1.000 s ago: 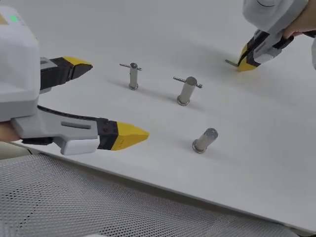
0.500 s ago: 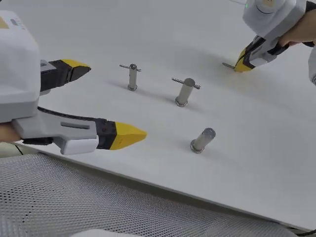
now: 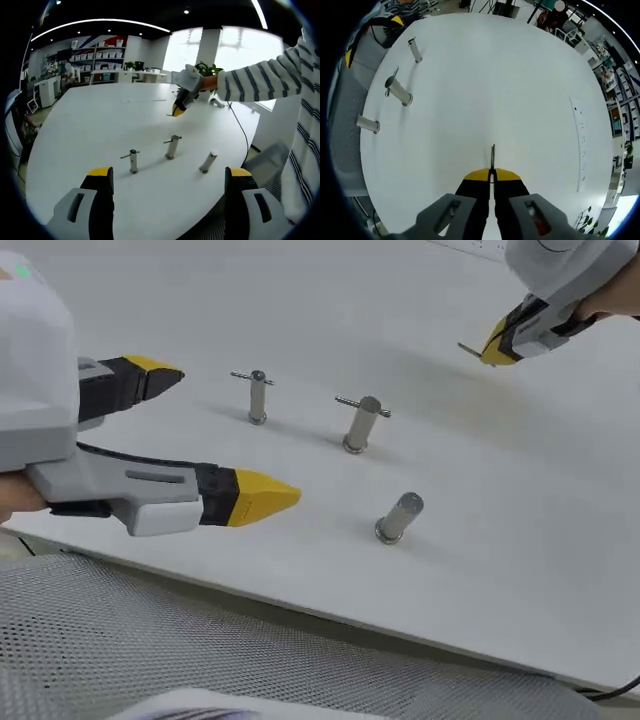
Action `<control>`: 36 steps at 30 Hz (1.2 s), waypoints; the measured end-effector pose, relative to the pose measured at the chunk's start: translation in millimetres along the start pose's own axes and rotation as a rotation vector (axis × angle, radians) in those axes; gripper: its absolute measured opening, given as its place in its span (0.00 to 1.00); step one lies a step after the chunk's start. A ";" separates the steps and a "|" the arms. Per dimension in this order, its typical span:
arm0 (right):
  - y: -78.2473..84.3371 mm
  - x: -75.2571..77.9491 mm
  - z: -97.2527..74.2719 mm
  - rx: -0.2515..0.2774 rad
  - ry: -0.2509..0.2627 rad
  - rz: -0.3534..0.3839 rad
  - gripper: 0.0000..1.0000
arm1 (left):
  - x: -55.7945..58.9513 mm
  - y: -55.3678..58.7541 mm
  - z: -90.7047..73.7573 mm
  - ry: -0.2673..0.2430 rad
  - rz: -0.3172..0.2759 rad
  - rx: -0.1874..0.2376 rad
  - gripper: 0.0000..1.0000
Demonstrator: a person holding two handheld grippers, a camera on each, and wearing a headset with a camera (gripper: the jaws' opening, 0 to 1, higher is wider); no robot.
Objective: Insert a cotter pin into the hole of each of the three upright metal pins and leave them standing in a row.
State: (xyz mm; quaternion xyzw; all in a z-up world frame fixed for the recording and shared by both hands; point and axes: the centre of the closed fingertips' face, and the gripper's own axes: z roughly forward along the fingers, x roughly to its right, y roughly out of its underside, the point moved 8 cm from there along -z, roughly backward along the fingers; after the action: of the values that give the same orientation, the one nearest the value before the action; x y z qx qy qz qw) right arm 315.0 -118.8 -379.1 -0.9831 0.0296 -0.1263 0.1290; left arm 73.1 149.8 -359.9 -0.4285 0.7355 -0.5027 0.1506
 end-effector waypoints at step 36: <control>-23.8 -86.5 -87.0 0.317 0.336 -0.180 0.00 | 6.0 -43.5 44.2 0.117 -0.047 0.041 0.65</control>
State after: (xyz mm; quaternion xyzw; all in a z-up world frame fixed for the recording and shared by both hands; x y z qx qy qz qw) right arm 209.8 -109.4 -312.4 -0.9144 -0.0573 -0.3021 0.2633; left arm 119.3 112.6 -340.7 -0.4121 0.7223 -0.5455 0.1044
